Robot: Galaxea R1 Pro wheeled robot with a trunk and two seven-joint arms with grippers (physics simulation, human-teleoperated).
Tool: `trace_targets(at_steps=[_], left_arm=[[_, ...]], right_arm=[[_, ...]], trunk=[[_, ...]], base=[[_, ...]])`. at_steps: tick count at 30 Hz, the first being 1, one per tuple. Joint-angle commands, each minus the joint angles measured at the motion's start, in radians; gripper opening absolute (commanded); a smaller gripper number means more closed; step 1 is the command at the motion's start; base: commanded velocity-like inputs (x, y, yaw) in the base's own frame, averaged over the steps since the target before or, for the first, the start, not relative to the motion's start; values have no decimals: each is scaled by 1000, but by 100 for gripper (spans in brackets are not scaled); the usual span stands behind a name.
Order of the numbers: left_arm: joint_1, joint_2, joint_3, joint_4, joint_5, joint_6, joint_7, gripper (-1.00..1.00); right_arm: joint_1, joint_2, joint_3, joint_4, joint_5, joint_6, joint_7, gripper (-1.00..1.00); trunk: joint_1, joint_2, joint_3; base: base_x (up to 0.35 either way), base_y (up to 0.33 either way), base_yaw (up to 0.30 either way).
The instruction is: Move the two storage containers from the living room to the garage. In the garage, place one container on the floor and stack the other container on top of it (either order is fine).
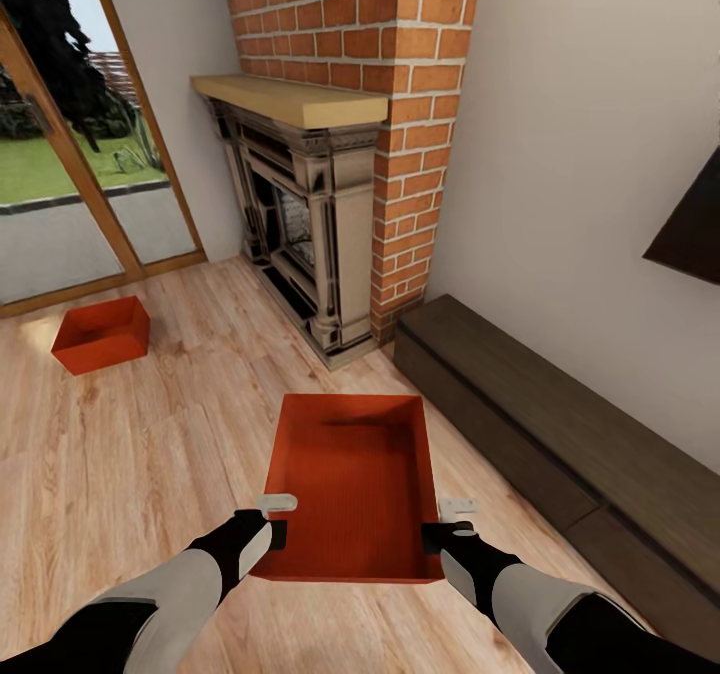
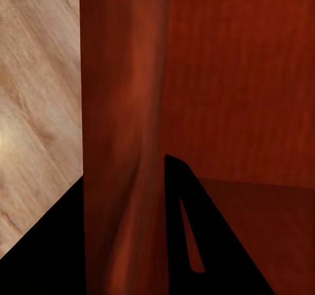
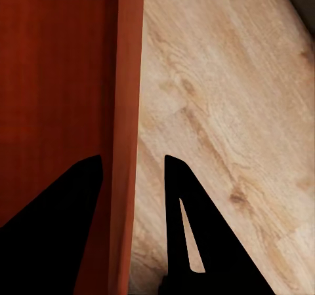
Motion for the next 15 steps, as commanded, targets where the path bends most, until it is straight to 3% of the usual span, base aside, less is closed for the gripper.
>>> trace_targets(at_steps=[1, 15], left_arm=[[0, -1, -2, -4, -14, 7, 9, -100], [0, -1, -4, -4, -14, 5, 9, -100]], right_arm=[[-1, 8, 18, 2, -14, 2, -6, -100], [-1, 8, 18, 2, -13, 2, -6, -100]], trunk=[[1, -2, 0], [1, -2, 22]], base=[[0, 0, 0], [0, 0, 0]])
